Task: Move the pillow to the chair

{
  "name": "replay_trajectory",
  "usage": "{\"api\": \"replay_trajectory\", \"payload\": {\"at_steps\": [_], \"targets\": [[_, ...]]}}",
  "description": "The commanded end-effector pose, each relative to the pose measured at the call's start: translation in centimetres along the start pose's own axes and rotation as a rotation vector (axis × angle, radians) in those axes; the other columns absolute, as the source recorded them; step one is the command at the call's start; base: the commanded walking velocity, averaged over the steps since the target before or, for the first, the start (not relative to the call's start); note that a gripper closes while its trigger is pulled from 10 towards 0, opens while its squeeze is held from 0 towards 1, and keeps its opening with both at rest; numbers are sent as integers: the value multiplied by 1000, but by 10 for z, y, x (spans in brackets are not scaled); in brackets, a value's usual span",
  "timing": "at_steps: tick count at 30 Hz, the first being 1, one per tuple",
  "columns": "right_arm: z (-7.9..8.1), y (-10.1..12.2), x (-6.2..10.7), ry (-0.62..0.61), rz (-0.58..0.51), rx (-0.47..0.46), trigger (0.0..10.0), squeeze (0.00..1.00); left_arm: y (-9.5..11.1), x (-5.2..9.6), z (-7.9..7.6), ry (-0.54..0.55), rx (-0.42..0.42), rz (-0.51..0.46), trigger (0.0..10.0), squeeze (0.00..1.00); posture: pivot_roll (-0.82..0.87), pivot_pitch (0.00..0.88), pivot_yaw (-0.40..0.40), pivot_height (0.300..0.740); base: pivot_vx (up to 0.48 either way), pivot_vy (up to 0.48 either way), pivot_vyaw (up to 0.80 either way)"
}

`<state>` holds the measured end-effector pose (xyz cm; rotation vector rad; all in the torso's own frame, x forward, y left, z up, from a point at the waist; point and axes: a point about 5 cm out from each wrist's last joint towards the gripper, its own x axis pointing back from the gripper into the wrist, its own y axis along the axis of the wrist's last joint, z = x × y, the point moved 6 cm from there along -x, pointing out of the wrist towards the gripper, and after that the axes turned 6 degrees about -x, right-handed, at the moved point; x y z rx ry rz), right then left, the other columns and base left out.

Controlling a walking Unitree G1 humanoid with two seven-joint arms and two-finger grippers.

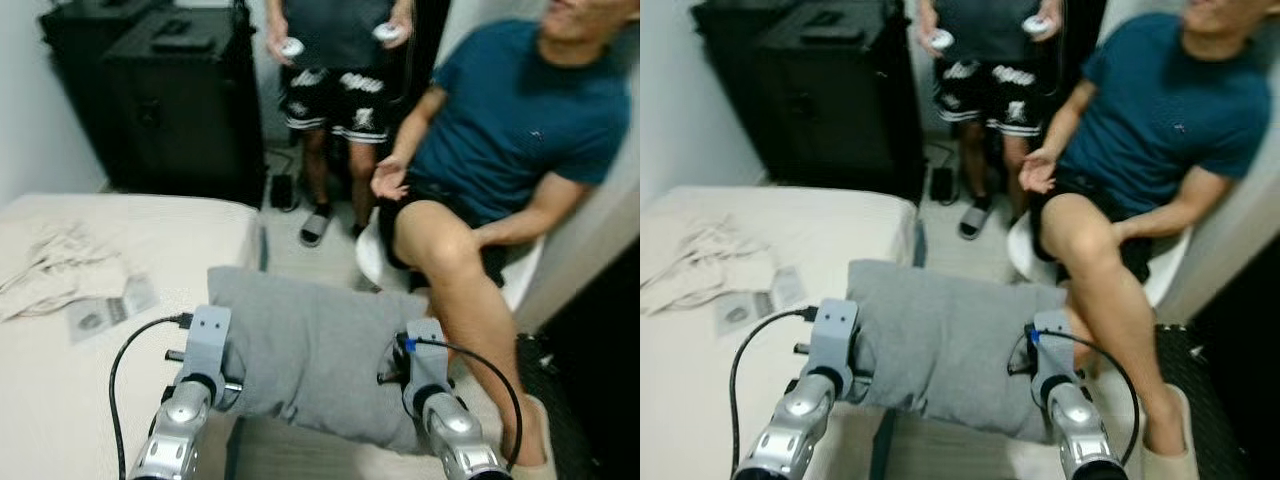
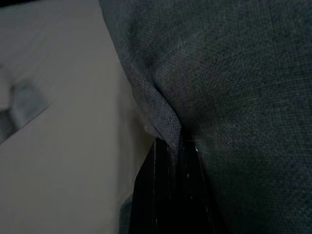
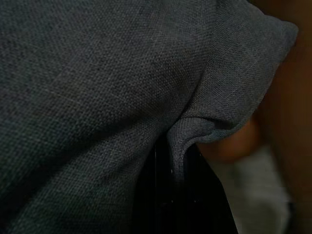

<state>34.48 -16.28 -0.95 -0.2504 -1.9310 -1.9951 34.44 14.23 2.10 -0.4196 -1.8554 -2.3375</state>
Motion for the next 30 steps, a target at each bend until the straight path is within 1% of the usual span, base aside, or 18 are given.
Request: {"api": "replay_trajectory", "payload": {"at_steps": [1,3,7,10,14,19,24,30], "targets": [[24,-3,-2,76,10,-7,10000,0,7,0,-14,-50,-2,-30,10000,0,43,120,9,740,0,0,-800],[24,-3,-2,76,10,-7,10000,0,7,0,-14,-50,-2,-30,10000,0,43,120,9,740,0,0,-800],[22,-9,0,79,49,5,10000,0,8,0,-13,-46,1,-33,10000,0,46,117,0,740,0,0,-800],[21,-12,0,79,61,-13,10000,0,7,0,-13,-44,3,-32,10000,0,45,111,-2,740,0,0,-800],[21,-10,0,70,49,-28,10000,0,4,0,-13,-44,2,-25,10000,0,45,106,-3,740,0,0,-800],[20,-7,-1,63,39,-46,10000,0,4,1,-13,-45,2,-26,10000,0,43,100,-2,740,0,0,-800],[15,-4,-2,40,33,-69,10000,0,5,0,-14,-49,-2,-27,10000,0,43,102,-1,740,0,0,-800],[15,-4,-1,43,30,-106,10000,0,5,0,-14,-49,-5,-27,10000,0,43,105,-1,740,0,0,-800]]}}
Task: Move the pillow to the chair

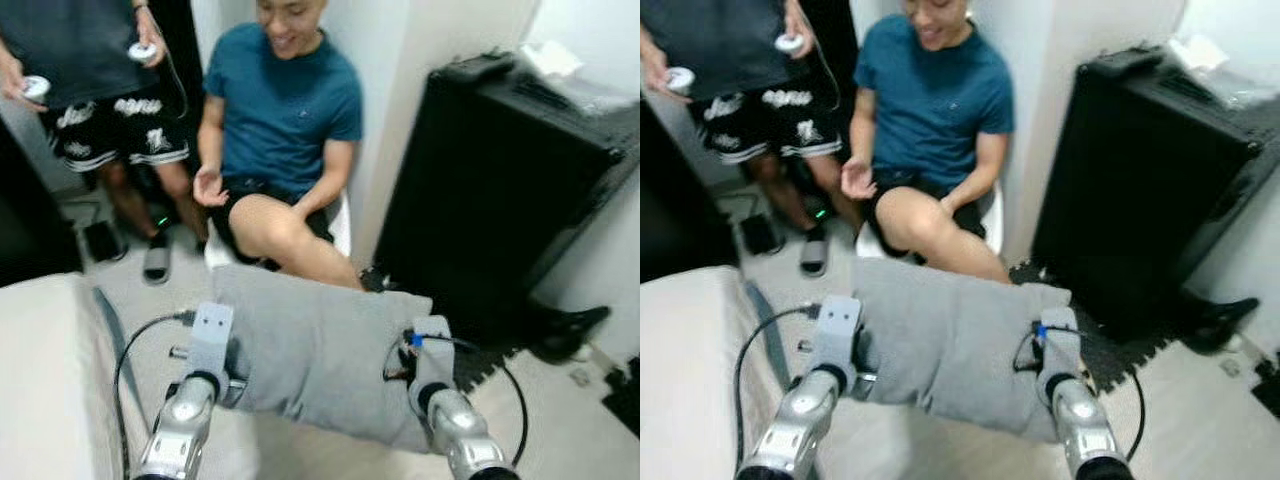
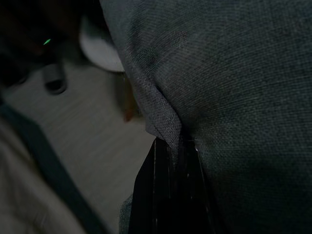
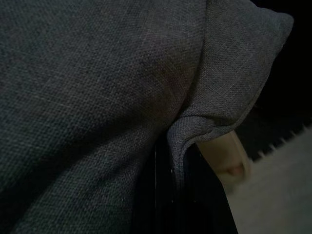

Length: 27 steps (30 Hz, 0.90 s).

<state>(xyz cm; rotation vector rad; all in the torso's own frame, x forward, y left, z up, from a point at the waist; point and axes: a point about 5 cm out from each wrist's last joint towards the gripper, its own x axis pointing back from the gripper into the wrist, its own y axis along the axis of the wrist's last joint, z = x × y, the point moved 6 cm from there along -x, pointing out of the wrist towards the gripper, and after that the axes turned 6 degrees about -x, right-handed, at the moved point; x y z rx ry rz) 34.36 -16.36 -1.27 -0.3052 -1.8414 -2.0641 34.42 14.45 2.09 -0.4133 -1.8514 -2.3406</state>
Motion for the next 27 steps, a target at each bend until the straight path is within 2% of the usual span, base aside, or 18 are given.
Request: {"api": "replay_trajectory", "payload": {"at_steps": [1,9,16,27], "targets": [[16,-1,-1,54,-1,-28,10000,0,5,0,-16,-54,-3,-25,10000,0,44,104,-1,740,0,0,-800],[15,4,0,34,-29,-76,10000,0,7,0,-14,-51,-8,-27,10000,0,48,109,-2,740,0,0,-800],[17,1,0,55,-18,-14,10000,0,6,1,-12,-45,-6,-24,10000,0,49,112,-1,740,0,0,-721],[16,3,-3,30,-12,7,10000,0,7,-1,-13,-44,-5,-23,10000,0,48,96,0,740,0,0,-733]]}}
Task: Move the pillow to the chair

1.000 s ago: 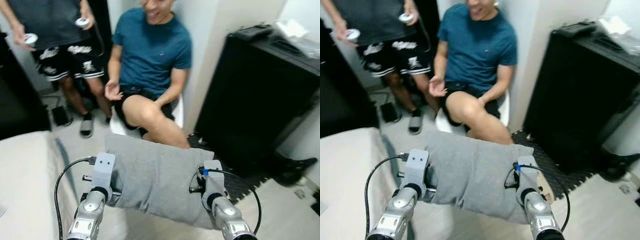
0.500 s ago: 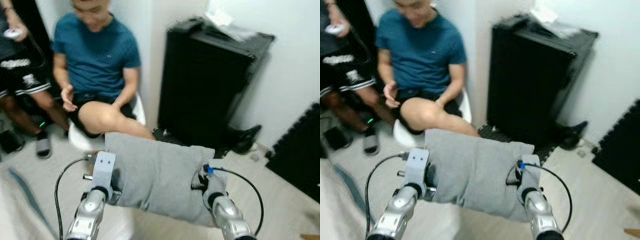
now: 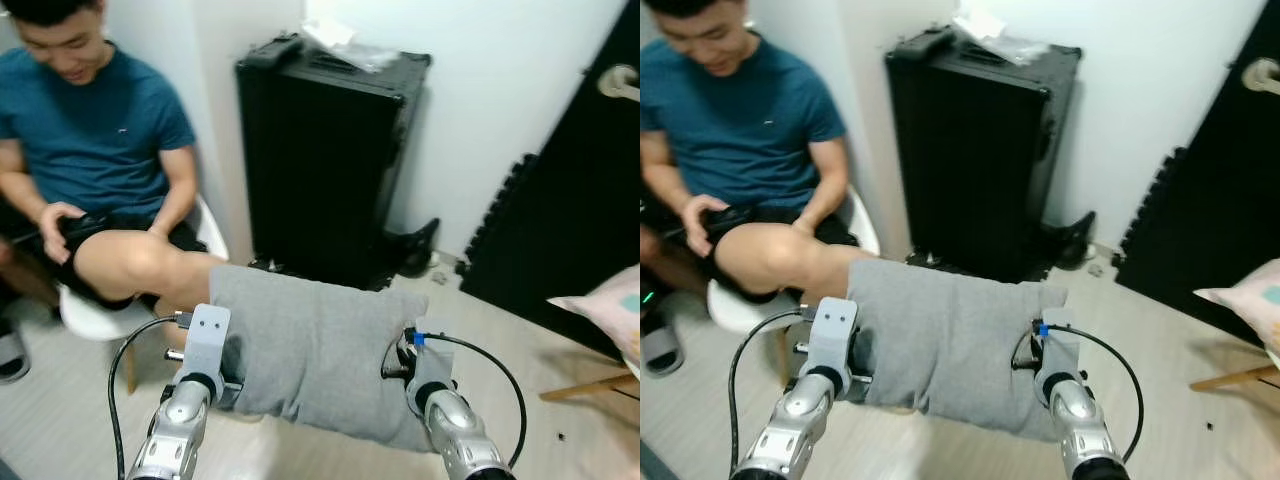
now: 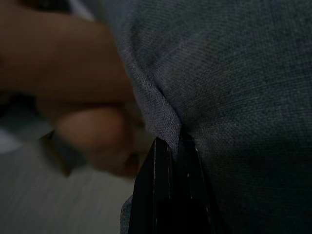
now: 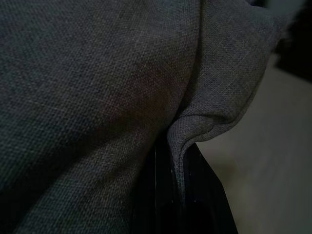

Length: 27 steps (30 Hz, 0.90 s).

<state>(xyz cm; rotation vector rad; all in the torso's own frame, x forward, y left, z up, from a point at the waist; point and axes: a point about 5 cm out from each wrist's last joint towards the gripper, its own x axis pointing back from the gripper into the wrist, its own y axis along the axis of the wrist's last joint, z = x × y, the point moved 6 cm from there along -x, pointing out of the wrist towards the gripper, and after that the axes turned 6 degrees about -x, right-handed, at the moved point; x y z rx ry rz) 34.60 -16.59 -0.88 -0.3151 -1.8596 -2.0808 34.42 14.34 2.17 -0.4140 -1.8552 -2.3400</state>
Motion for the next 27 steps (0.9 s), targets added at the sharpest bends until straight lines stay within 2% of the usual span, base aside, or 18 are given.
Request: {"api": "replay_trajectory", "payload": {"at_steps": [1,19,27], "targets": [[18,-1,-3,51,3,10,10000,0,6,-1,-12,-42,-7,-22,10000,0,50,95,2,740,0,0,-800],[14,-3,-2,21,6,22,10000,0,3,-2,-13,-40,-6,-12,10000,0,47,100,3,740,0,0,-800],[7,4,-5,-25,-15,-36,10000,0,5,-5,-11,-51,-25,-11,10000,0,58,96,21,740,0,0,-800]]}}
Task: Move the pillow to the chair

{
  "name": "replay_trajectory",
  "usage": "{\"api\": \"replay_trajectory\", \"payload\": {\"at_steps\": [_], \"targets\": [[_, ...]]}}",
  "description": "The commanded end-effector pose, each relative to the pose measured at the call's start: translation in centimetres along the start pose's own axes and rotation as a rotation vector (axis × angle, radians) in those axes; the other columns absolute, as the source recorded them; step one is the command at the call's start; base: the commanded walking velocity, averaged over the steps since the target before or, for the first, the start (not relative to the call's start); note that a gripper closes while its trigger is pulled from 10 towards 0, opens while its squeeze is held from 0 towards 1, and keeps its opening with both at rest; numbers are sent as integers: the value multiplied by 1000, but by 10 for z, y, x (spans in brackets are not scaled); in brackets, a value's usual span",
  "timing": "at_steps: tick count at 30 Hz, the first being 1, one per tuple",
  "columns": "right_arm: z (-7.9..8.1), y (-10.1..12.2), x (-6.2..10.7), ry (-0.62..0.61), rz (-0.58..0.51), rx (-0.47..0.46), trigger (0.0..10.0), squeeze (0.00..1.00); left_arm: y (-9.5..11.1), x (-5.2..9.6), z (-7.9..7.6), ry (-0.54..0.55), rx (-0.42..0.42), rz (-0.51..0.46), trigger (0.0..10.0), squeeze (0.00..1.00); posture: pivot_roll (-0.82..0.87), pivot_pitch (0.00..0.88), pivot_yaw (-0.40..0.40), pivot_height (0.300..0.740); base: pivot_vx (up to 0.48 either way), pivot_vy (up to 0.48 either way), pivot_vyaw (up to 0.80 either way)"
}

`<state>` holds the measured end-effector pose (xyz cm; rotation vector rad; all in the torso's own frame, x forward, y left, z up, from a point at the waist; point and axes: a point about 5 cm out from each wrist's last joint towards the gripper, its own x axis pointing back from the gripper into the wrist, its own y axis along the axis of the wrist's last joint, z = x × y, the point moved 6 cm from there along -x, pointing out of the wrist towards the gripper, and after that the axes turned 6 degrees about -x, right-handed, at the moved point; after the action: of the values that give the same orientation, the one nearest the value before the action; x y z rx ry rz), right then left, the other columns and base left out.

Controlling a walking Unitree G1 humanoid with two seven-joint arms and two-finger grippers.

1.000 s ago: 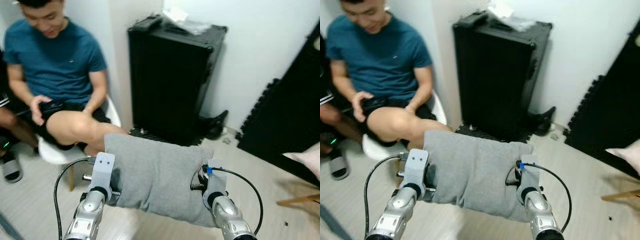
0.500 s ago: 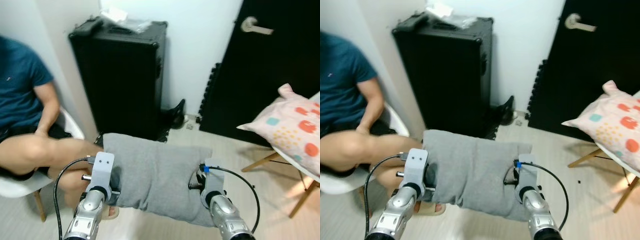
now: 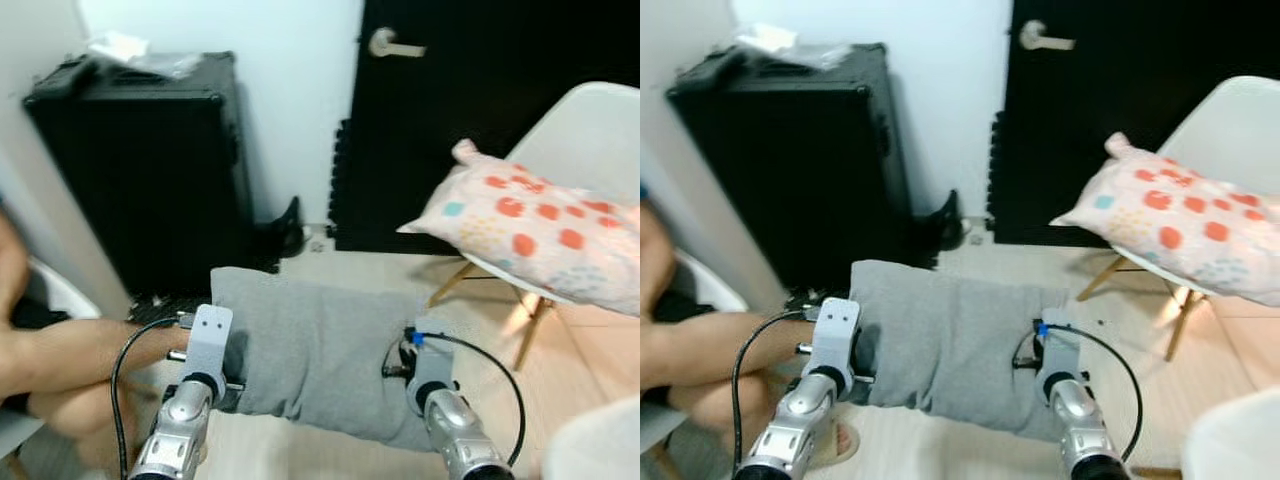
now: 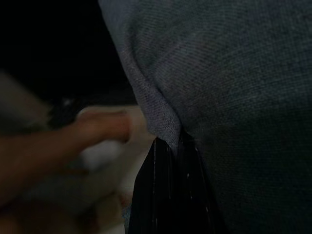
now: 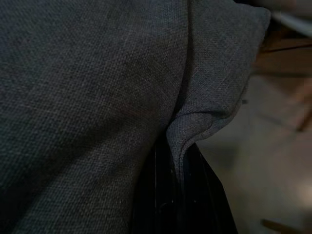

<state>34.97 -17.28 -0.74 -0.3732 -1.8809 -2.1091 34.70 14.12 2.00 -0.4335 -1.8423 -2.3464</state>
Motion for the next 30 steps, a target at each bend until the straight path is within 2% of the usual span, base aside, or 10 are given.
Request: {"api": "replay_trajectory", "payload": {"at_steps": [1,7,13,18,19,22,24,25,27,30], "targets": [[14,0,-2,30,-8,-24,10000,0,6,-1,-9,-42,-15,-20,10000,0,58,96,21,740,0,0,-800],[10,4,-3,-13,-24,-74,10000,0,10,-7,1,-24,-1,-16,10000,0,58,84,48,740,0,0,-800],[-1,11,-4,-70,-49,-71,10000,0,5,-13,19,87,135,43,10000,0,52,80,59,740,0,0,-800],[-15,28,-6,-119,-102,-91,10000,0,9,-16,23,90,186,55,10000,0,46,79,62,740,0,0,-800],[-17,36,-6,-118,-131,-89,10000,0,11,-17,23,84,171,49,10000,0,43,76,63,740,0,0,-800],[-28,57,-5,-151,-200,-96,10000,0,29,-18,10,-10,-114,-40,10000,0,34,76,65,740,0,0,-800],[-32,61,-5,-167,-212,-104,10000,0,32,-18,6,-35,-145,-58,10000,0,33,73,66,740,0,0,-800],[-39,65,-5,-190,-220,-111,10000,0,38,-19,2,-42,-112,-77,10000,0,32,73,66,740,0,0,-800],[-39,65,-5,-190,-220,-111,10000,0,38,-19,2,-42,-112,-77,10000,0,32,73,66,740,0,0,-800],[-25,65,-7,-113,-207,-37,10000,0,47,-21,-5,-72,-165,-103,10000,0,23,75,69,740,0,0,-800]]}}
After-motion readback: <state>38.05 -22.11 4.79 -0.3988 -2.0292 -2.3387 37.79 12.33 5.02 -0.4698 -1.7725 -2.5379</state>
